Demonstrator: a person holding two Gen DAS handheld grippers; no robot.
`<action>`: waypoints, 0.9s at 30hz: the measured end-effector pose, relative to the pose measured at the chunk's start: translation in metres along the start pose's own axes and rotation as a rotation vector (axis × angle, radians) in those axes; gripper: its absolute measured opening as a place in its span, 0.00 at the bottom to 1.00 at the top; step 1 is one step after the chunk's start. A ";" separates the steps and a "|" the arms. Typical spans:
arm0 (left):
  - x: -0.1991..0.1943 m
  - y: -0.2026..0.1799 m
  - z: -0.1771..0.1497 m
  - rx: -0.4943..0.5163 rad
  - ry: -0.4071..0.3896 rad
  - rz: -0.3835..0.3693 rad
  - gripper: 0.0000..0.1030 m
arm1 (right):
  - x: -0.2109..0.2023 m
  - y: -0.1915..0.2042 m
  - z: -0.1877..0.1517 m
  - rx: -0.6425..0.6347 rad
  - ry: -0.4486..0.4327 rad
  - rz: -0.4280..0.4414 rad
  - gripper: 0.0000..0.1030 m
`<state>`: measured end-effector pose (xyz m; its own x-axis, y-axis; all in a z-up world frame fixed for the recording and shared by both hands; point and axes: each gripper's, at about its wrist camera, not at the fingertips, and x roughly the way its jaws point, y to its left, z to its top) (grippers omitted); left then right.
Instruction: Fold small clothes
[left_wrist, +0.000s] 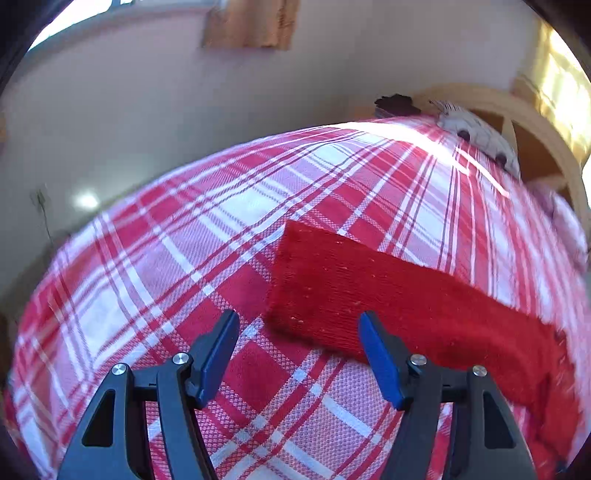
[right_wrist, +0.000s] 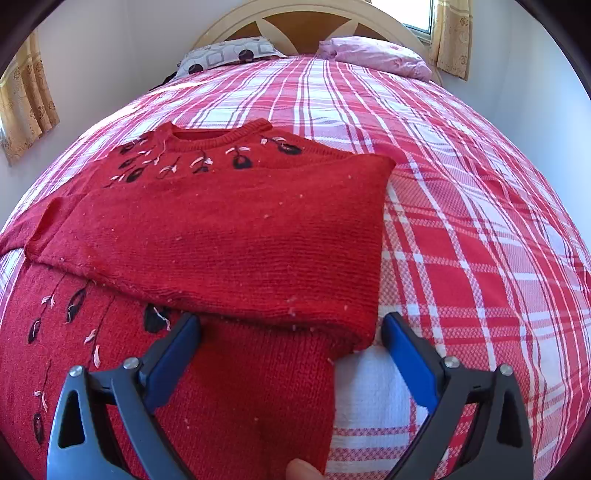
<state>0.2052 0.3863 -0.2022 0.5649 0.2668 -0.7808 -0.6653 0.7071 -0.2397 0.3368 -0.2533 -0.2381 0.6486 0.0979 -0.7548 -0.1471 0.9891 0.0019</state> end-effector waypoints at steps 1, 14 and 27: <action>0.002 0.004 0.000 -0.033 0.012 -0.027 0.66 | 0.000 0.000 0.000 0.000 -0.001 -0.001 0.98; 0.024 -0.007 0.004 -0.117 0.042 -0.077 0.49 | -0.002 0.002 -0.001 -0.002 -0.004 -0.012 0.97; 0.004 -0.014 0.009 -0.116 -0.041 -0.144 0.05 | -0.015 -0.004 0.001 0.031 -0.039 0.007 0.96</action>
<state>0.2212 0.3831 -0.1962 0.6763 0.1969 -0.7098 -0.6266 0.6603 -0.4140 0.3284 -0.2585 -0.2263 0.6766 0.1086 -0.7283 -0.1290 0.9912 0.0280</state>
